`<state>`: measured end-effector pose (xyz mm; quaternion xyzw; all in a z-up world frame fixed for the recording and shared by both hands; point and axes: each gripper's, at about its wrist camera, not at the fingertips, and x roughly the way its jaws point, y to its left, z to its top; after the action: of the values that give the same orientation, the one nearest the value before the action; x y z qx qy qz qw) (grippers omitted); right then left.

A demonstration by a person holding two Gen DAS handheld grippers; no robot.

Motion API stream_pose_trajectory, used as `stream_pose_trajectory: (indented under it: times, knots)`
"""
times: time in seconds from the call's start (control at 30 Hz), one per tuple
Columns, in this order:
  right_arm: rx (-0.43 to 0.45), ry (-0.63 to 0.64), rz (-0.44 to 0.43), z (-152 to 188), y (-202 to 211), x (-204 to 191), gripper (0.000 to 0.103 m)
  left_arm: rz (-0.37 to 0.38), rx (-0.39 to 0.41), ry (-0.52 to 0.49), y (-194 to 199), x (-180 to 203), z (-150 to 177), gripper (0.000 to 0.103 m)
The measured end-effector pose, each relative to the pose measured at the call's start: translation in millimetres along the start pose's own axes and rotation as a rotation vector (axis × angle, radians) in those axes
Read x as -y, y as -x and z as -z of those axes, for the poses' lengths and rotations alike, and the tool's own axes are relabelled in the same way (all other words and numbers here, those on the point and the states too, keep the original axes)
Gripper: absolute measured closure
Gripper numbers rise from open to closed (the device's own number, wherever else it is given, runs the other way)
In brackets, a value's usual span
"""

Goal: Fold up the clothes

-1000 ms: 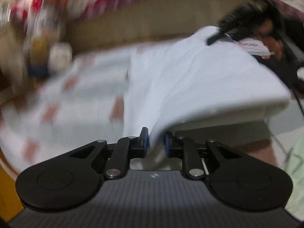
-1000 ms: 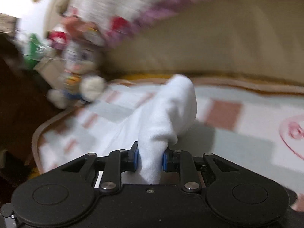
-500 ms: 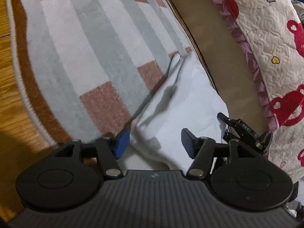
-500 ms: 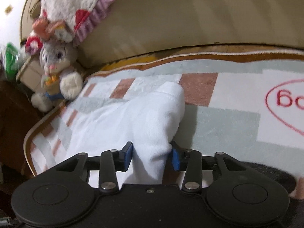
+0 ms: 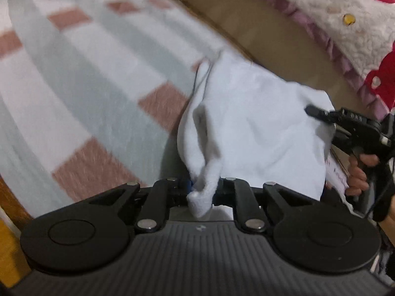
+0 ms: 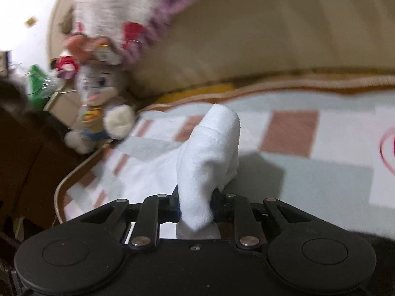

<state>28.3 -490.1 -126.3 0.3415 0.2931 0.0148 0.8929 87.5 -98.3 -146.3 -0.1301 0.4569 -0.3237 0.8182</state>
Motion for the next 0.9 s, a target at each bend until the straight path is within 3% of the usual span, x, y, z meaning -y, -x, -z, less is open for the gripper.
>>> stream_pose_trajectory:
  times: [0.2, 0.33, 0.43, 0.7, 0.9]
  knots:
    - [0.013, 0.243, 0.001, -5.2, 36.1, -77.1, 0.08, -0.015, 0.071, -0.107, 20.7, 16.2, -3.8, 0.091]
    - [0.043, 0.331, 0.033, -3.3, 63.1, -118.8, 0.081, -0.031, 0.139, -0.206, 41.8, 23.1, -9.6, 0.091]
    - [0.008, 0.392, 0.08, -14.7, 74.6, -146.8, 0.081, -0.059, 0.189, -0.299, 61.8, 27.6, -16.9, 0.091]
    - [-0.085, 0.421, 0.089, -60.8, 79.3, -219.2, 0.081, -0.04, 0.325, -0.241, 114.9, 7.9, -33.8, 0.091]
    - [-0.165, 0.401, 0.101, -72.2, 65.1, -263.2, 0.081, -0.075, 0.357, -0.199, 123.9, -5.9, -39.2, 0.091]
